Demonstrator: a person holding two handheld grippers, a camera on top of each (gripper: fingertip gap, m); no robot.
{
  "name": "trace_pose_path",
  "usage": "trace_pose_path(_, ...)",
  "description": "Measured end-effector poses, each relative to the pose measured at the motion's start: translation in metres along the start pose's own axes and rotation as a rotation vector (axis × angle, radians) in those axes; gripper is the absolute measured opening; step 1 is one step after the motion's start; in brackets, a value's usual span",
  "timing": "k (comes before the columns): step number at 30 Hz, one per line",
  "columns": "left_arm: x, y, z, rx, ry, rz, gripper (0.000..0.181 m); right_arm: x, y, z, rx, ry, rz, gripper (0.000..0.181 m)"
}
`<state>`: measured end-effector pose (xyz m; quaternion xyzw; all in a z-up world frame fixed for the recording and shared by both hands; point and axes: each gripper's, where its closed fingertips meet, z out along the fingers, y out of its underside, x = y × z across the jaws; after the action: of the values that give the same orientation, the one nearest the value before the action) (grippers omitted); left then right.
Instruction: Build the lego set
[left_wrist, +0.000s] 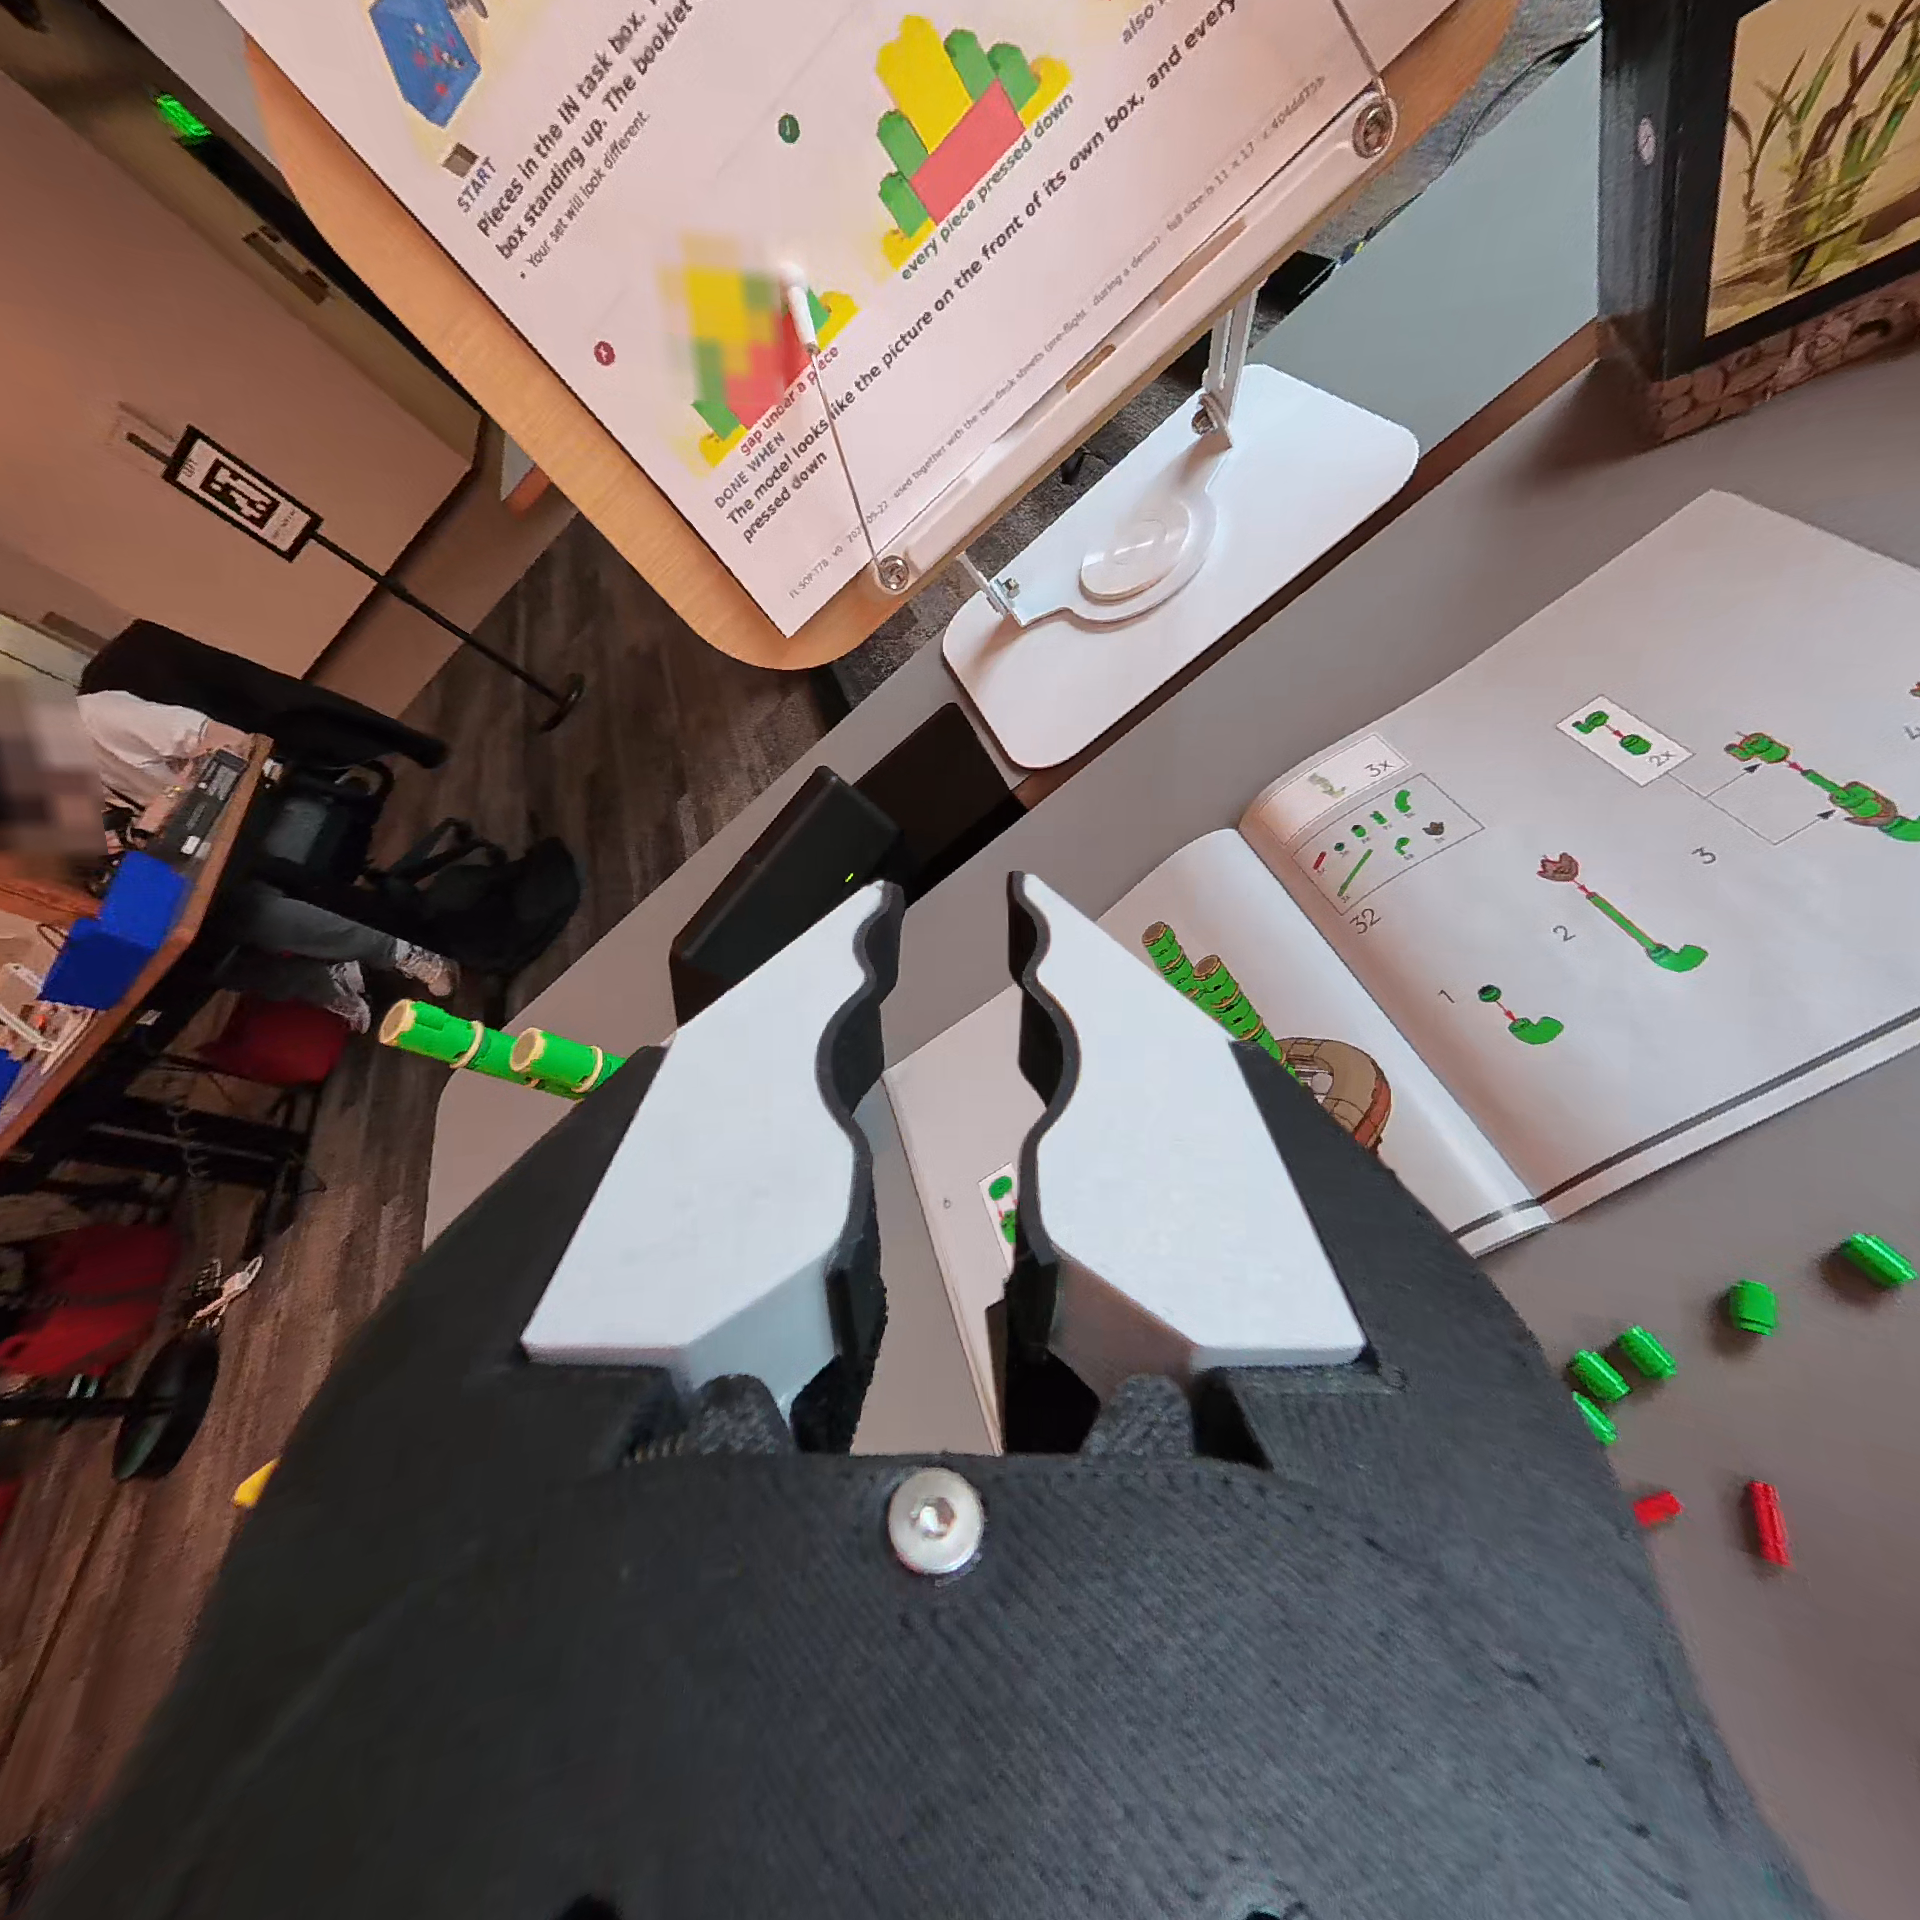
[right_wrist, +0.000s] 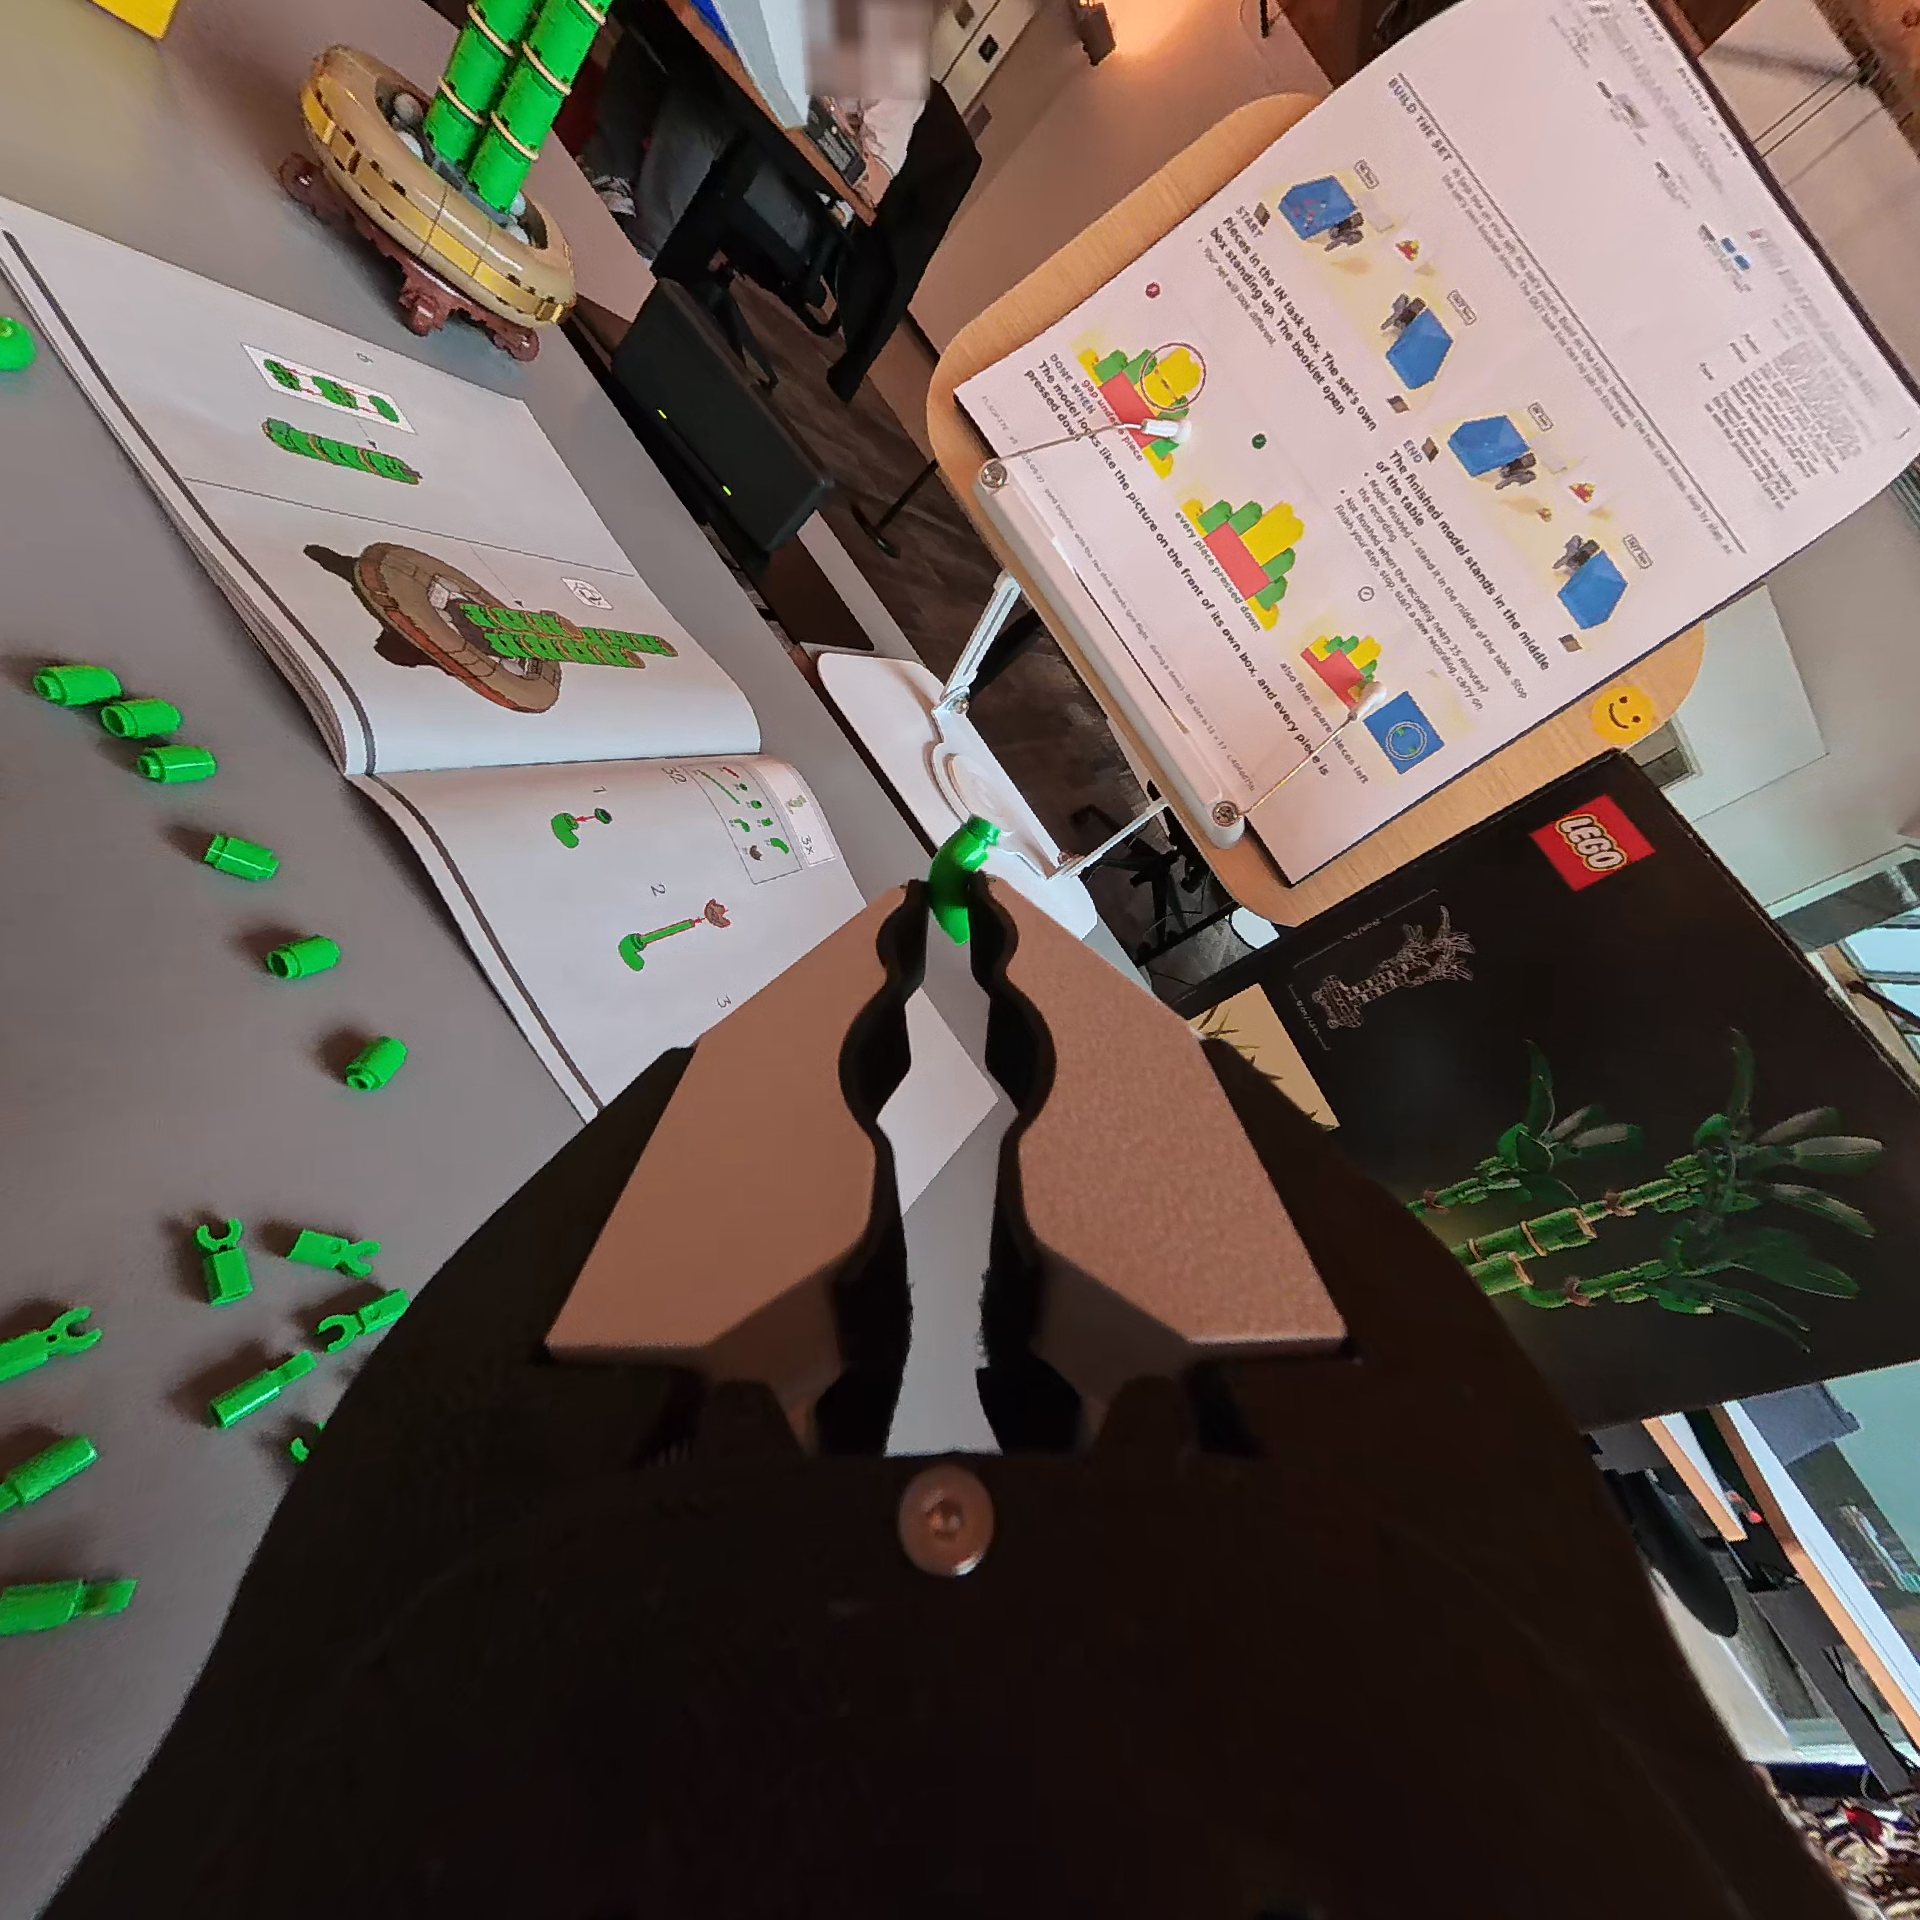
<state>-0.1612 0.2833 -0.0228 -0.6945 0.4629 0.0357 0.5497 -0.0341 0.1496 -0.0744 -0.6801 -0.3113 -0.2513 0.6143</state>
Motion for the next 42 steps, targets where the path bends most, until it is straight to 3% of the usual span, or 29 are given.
trace_pose_path(3, 0.011, -0.009, -0.006, 0.05, 0.121, -0.076, 0.018, 0.0, -0.008, -0.004, 0.04, 0.004, 0.0, 0.006)
trace_pose_path(5, 0.029, -0.025, -0.02, 0.134, 0.332, -0.199, 0.019, -0.001, -0.02, -0.009, 0.104, -0.009, 0.026, 0.006)
trace_pose_path(8, 0.059, -0.062, -0.067, 0.341, 0.716, -0.286, 0.02, 0.001, -0.04, -0.019, 0.206, -0.017, 0.085, 0.006)
trace_pose_path(10, 0.068, -0.076, -0.095, 0.48, 0.824, -0.227, 0.016, 0.002, -0.053, -0.028, 0.275, -0.022, 0.11, 0.006)
trace_pose_path(14, 0.083, -0.077, -0.119, 0.583, 0.819, -0.037, 0.0, -0.005, -0.075, -0.042, 0.38, -0.051, 0.084, 0.006)
trace_pose_path(19, 0.104, -0.059, -0.137, 0.484, 0.953, 0.072, 0.0, -0.011, -0.081, -0.046, 0.37, -0.019, -0.053, 0.006)
trace_pose_path(23, 0.117, -0.051, -0.139, 0.425, 0.974, 0.121, 0.005, -0.014, -0.082, -0.046, 0.34, 0.006, -0.132, 0.006)
trace_pose_path(30, 0.126, -0.054, -0.135, 0.356, 1.064, 0.004, 0.019, -0.021, -0.089, -0.048, 0.321, 0.041, -0.259, 0.006)
trace_pose_path(42, 0.132, -0.045, -0.129, 0.296, 1.104, 0.005, 0.009, -0.023, -0.092, -0.05, 0.312, 0.067, -0.337, 0.006)
